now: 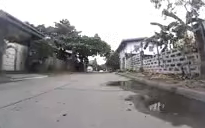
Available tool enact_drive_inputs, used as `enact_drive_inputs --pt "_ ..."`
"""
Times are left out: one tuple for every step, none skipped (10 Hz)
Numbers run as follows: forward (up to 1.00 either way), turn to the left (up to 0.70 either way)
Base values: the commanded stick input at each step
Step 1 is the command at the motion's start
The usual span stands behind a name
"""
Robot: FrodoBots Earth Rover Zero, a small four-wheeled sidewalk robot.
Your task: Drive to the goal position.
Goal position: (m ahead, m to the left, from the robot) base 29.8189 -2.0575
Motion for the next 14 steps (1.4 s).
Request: enact_drive_inputs --pt "1.00 0.00" --pt "1.00 0.00" --pt "1.00 0.00" --pt "1.00 0.00" --pt "1.00 0.00" --pt "1.00 0.00" --pt "1.00 -0.13" --pt "1.00 -0.15" --pt "1.00 0.00" --pt "1.00 0.00" --pt "1.00 0.00" --pt "1.00 0.00" --pt "1.00 0.00" --pt "1.00 0.00"
